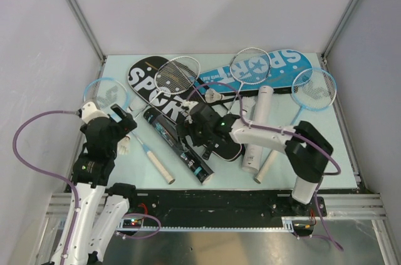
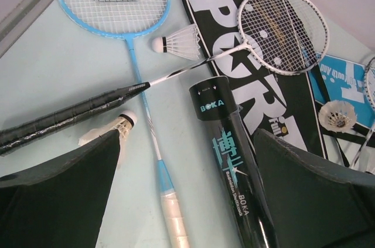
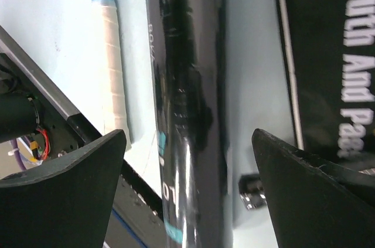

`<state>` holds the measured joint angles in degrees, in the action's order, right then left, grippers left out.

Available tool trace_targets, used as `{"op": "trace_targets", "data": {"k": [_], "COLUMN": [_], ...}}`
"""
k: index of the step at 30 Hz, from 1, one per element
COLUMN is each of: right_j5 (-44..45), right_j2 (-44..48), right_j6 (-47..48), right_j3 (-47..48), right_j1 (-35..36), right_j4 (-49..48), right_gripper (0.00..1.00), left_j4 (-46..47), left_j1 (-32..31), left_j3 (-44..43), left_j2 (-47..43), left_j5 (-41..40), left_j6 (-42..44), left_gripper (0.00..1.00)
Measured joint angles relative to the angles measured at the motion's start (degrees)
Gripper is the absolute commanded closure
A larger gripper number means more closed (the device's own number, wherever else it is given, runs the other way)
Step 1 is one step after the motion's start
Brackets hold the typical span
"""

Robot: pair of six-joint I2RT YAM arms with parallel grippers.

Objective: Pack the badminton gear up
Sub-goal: Pick up the shuttle tube at the center of the board.

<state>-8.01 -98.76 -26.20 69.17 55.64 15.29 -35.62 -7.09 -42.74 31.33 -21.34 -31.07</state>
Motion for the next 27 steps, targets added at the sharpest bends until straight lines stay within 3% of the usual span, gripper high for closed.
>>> {"op": "trace_targets", "data": {"k": [8,12,17,27], "right_j5": [1.0,-0.2,-0.8,-0.3], "right_j2": [-9.9,-12.2,-12.3,-5.6], "right_j6": [2.1,2.4,3.1,2.2], "right_j3": [4.5,4.5,4.6,4.1], "right_j1": [2.6,3.0,3.3,3.4], "right_j4": [-0.7,-1.1,-1.6,-0.4], "right_gripper": [0.14,0.28,0.51,0.62], "left_j4": [-0.6,-0.7,-1.2,-1.3], "left_j1": [0.0,0.0,0.0,0.0], "left_j3": [0.9,2.3,3.8,3.7], "left_j2": [-0.2,0.5,1.1,3.4], "left_j5": [4.7,7.2,9.2,16.9], "left_j6": [-4.2,-6.6,-7.1,-7.1], "left_gripper": [0.04,0.07,0.09,0.02]}}
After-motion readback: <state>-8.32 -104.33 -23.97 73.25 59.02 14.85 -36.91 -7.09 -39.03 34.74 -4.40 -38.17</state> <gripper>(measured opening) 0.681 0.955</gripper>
